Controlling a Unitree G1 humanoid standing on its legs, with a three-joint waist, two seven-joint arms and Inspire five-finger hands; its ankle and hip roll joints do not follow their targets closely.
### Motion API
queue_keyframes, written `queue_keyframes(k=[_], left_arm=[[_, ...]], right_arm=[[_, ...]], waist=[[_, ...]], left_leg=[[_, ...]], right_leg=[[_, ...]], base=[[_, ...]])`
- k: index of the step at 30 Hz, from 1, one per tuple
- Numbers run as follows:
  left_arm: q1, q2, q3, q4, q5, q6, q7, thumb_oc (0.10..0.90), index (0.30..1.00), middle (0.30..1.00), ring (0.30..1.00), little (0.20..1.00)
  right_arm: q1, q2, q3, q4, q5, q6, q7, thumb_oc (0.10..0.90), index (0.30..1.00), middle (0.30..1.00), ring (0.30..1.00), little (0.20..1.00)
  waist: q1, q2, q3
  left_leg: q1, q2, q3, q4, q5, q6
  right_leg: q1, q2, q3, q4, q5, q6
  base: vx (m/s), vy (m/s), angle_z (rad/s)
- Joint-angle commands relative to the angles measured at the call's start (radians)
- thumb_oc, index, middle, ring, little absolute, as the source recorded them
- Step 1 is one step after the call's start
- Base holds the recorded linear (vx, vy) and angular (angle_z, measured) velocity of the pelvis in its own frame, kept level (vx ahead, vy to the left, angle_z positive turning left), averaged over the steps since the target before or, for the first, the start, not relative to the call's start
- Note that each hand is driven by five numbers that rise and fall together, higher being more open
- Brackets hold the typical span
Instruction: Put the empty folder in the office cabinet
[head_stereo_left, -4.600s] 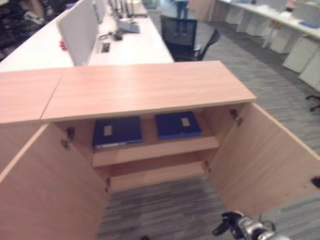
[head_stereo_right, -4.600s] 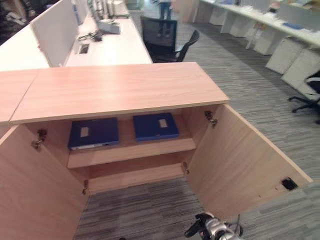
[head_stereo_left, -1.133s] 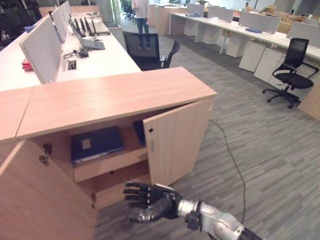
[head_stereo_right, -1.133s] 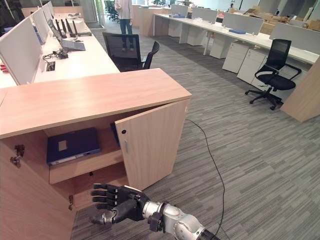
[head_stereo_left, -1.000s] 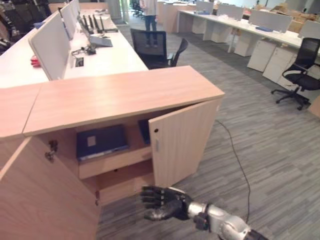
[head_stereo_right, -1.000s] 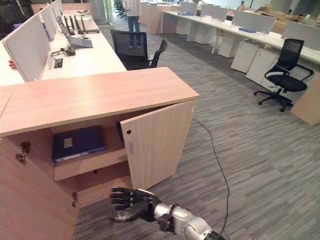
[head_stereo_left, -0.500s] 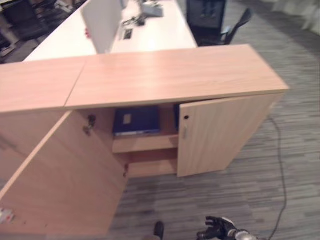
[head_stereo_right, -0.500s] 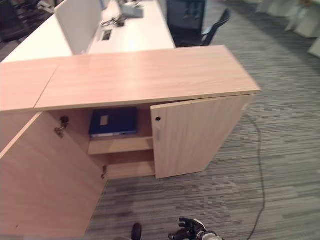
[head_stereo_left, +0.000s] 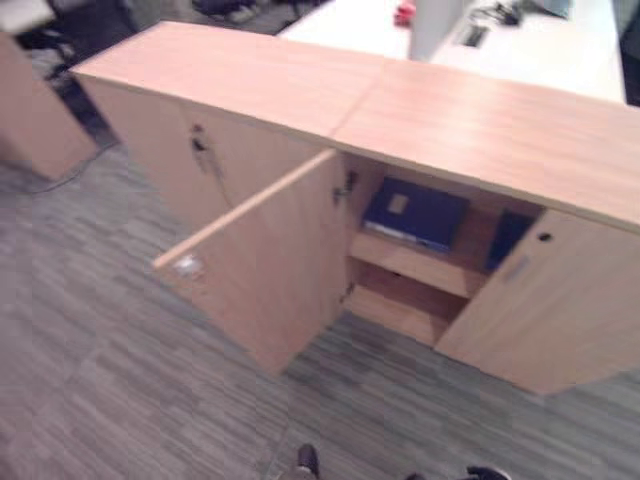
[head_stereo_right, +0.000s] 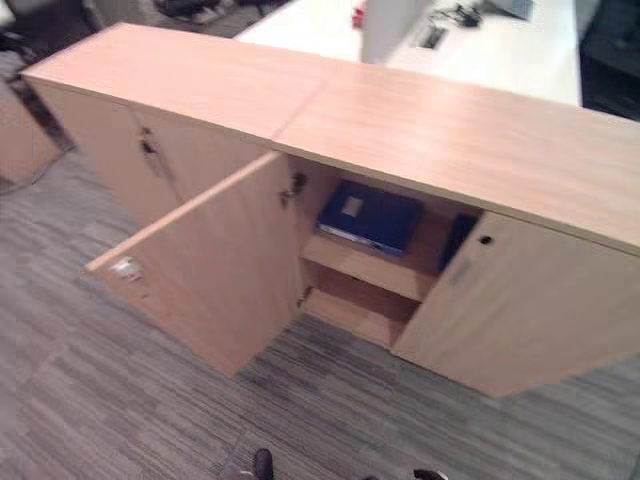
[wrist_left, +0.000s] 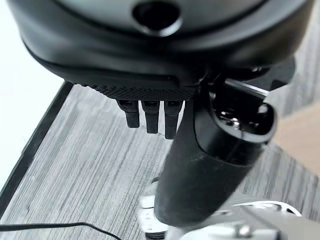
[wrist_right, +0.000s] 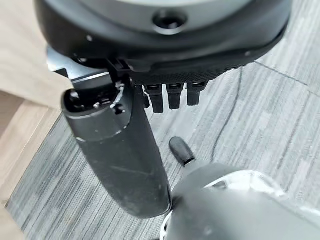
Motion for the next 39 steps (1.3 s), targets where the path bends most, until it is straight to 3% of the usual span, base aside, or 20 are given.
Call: queue_keyframes(k=[1, 6, 9, 12, 13, 17, 28, 39], left_arm=[[-0.048, -0.036, 0.023, 0.03, -0.002, -0.017, -0.015, 0.8, 0.9, 0.9, 0.9, 0.9], [-0.029, -0.008, 0.123, 0.059, -0.073, -0.011, -0.03, 0.8, 0.9, 0.9, 0.9, 0.9], [-0.037, 0.069, 0.187, 0.03, -0.059, -0.025, -0.004, 0.8, 0.9, 0.9, 0.9, 0.9], [-0.056, 0.23, 0.262, -0.203, -0.008, -0.038, 0.054, 0.8, 0.9, 0.9, 0.9, 0.9], [-0.051, 0.233, 0.265, -0.211, -0.006, -0.033, 0.053, 0.8, 0.9, 0.9, 0.9, 0.9], [-0.16, 0.481, 0.324, -0.456, 0.133, -0.026, 0.11, 0.8, 0.9, 0.9, 0.9, 0.9], [-0.345, 0.597, 0.228, -0.59, 0.236, -0.044, 0.098, 0.8, 0.9, 0.9, 0.9, 0.9], [-0.497, 0.617, 0.136, -0.646, 0.216, -0.051, 0.064, 0.8, 0.9, 0.9, 0.9, 0.9]], right_arm=[[-0.007, 0.006, 0.002, 0.058, 0.0, 0.006, -0.002, 0.8, 0.9, 0.9, 0.9, 0.9], [0.013, 0.004, -0.046, 0.051, 0.032, 0.006, 0.009, 0.8, 0.9, 0.9, 0.9, 0.9], [0.033, -0.008, -0.081, 0.048, 0.042, 0.002, 0.02, 0.8, 0.9, 0.9, 0.9, 0.9], [0.059, -0.016, -0.121, 0.049, 0.036, 0.004, 0.024, 0.8, 0.9, 0.9, 0.9, 0.9], [0.059, -0.012, -0.121, 0.049, 0.035, 0.004, 0.024, 0.8, 0.9, 0.9, 0.9, 0.9], [0.086, -0.009, -0.122, 0.049, 0.008, 0.009, 0.049, 0.8, 0.9, 0.9, 0.9, 0.9], [0.108, -0.029, -0.134, 0.055, 0.001, 0.005, 0.068, 0.8, 0.9, 0.9, 0.9, 0.9], [0.117, -0.008, -0.104, 0.017, 0.029, -0.002, 0.099, 0.8, 0.9, 0.9, 0.9, 0.9]], waist=[[0.021, 0.021, -0.051], [0.045, 0.029, -0.063], [0.053, 0.027, -0.075], [0.056, 0.016, -0.091], [0.056, 0.013, -0.091], [0.018, -0.016, -0.104], [-0.054, -0.038, -0.117], [-0.087, -0.061, -0.123]], left_leg=[[0.038, 0.066, -0.007, 0.013, -0.048, -0.084], [0.017, 0.008, -0.075, 0.003, -0.061, -0.053], [0.017, -0.031, -0.098, 0.002, -0.072, -0.034], [0.023, -0.064, -0.103, 0.002, -0.082, -0.018], [0.023, -0.065, -0.102, 0.002, -0.083, -0.017], [0.033, -0.079, -0.073, -0.002, -0.096, -0.009], [0.06, -0.083, -0.024, -0.003, -0.118, -0.005], [0.083, -0.088, 0.017, -0.002, -0.133, 0.0]], right_leg=[[-0.032, 0.002, 0.02, -0.022, -0.025, 0.026], [-0.039, -0.054, 0.003, 0.01, 0.007, 0.051], [-0.033, -0.091, -0.005, 0.017, 0.032, 0.075], [-0.023, -0.122, -0.002, 0.011, 0.065, 0.107], [-0.022, -0.123, -0.001, 0.011, 0.067, 0.108], [-0.034, -0.137, 0.029, 0.0, 0.108, 0.141], [-0.042, -0.14, 0.069, -0.009, 0.131, 0.164], [-0.053, -0.142, 0.096, -0.013, 0.148, 0.169]], base=[[-0.03, 0.129, 0.34], [-0.06, 0.15, 0.22], [-0.03, 0.187, 0.4], [0.02, 0.127, 0.27], [0.02, 0.076, 0.12], [0.03, 0.041, -0.08], [0.03, 0.015, -0.15], [0.01, -0.001, -0.12]])
